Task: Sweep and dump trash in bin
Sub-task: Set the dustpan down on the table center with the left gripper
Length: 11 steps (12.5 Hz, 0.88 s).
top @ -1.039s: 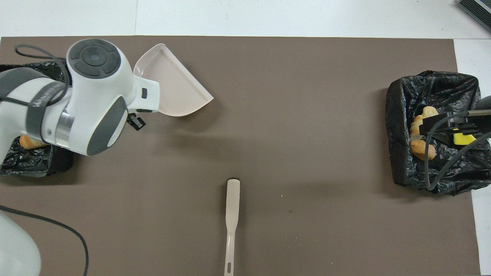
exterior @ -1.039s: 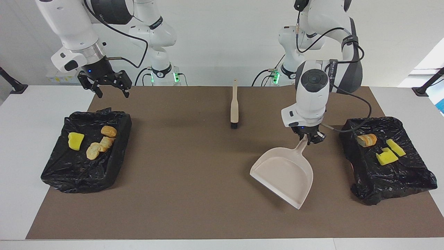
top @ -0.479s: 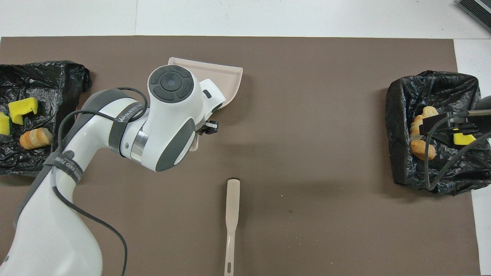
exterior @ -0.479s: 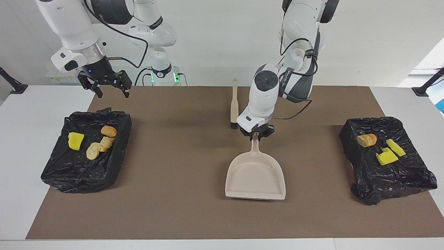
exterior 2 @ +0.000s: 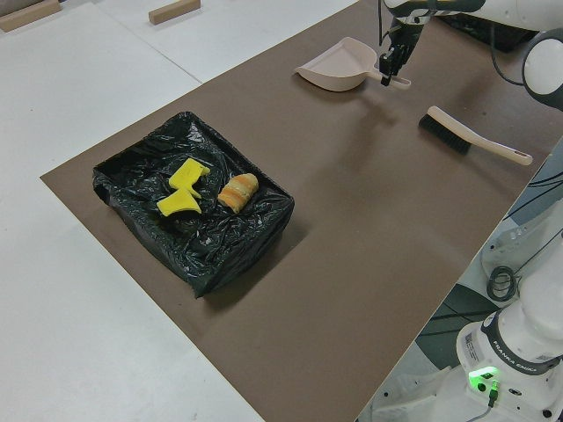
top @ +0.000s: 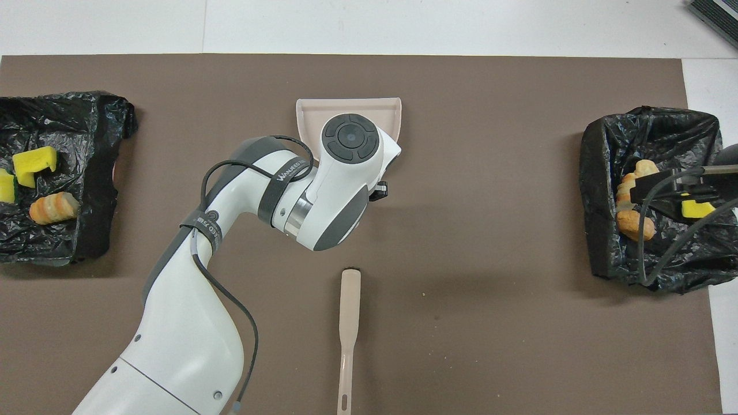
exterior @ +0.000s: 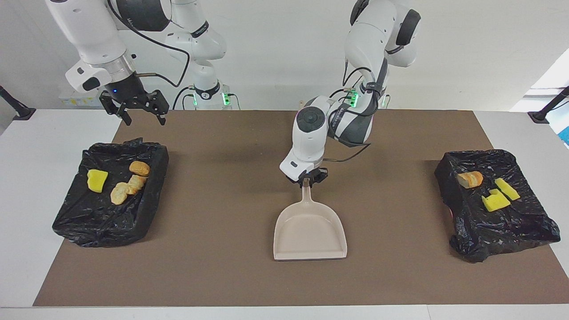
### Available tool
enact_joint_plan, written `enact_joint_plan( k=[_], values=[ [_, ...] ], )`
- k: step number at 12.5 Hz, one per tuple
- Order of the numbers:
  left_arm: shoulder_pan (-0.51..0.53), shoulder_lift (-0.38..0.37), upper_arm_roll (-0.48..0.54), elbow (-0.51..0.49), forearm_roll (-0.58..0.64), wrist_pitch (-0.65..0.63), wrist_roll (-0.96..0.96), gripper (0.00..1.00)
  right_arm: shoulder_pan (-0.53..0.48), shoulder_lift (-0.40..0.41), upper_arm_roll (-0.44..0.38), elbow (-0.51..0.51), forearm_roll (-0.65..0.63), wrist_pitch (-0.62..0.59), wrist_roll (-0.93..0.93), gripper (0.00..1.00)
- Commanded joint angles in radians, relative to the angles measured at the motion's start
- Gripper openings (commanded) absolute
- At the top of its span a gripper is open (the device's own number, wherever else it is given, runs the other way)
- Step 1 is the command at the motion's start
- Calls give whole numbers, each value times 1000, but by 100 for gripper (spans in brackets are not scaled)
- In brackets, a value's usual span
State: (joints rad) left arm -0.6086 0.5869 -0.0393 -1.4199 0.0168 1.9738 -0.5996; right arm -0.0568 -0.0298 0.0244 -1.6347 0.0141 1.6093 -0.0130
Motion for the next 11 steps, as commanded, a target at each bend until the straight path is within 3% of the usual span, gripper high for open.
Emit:
enact_joint_plan(
  k=[1,2,3,6,11],
  values=[
    [-7,13,13,26,-24,-1,4,50,-5,-21,3,-25,10,15,19,100],
    [-7,13,13,26,-23,0,4,87,-5,-21,3,-25,10,15,19,100],
    [-7,11,13,26,-12,0,9,100,-5,-21,3,-25,10,15,19,100],
    [10,-60,22,6,49,-19,79,100,-5,-21,3,-25,10,15,19,100],
    [119,-361,35,-292,54,-9,329,100,-5,-21,3,-25,10,15,19,100]
  ],
)
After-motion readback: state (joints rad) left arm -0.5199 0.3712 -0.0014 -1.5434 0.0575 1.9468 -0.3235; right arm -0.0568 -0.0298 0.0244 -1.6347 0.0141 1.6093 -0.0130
